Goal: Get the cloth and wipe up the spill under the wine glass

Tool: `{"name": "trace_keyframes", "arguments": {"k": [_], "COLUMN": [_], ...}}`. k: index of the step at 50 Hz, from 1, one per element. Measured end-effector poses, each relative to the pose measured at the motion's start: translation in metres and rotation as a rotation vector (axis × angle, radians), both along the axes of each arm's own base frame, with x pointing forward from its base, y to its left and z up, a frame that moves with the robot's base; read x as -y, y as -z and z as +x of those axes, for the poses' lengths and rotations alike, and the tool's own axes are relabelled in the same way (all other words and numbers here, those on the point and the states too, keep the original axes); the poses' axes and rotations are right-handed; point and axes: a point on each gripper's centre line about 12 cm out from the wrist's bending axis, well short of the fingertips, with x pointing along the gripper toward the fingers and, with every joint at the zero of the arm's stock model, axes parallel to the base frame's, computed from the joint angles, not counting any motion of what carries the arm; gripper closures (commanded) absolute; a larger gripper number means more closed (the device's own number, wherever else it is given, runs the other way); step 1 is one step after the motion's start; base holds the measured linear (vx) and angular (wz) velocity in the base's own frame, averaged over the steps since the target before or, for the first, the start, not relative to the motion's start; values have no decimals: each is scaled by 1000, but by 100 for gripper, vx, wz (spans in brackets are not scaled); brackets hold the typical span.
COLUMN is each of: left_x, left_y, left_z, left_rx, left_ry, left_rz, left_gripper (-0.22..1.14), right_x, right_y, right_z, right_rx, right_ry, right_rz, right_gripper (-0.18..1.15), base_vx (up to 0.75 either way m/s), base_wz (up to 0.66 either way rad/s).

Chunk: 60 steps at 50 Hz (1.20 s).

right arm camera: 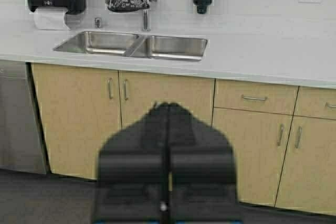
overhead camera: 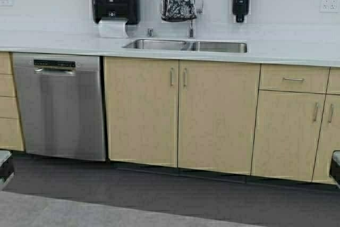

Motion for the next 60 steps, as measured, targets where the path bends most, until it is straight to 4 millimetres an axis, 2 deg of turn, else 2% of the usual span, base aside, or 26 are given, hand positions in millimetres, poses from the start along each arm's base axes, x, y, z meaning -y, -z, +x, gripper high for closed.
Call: {"name": "trace_keyframes", "arguments": {"k": [6,20,60], "left_x": [1,2,-6], "left_y": [0,3,0], "left_z": [-3,2,3], "left_rx": [11,9,37], "left_ry": [3,8,-25], "left_rz": [-2,1,-39], "left_gripper": [88,89,89], "right_x": [-1,-2,3], "right_y": [2,12,3], "right_z": [1,10,6], "right_rx": [-9,-60,-23], "right_ry": [-6,-9,7], "right_rz": [3,7,4], "right_gripper": [92,92,92], "base_vx": [1,4,16], "base_wz": [-1,-1,3]}}
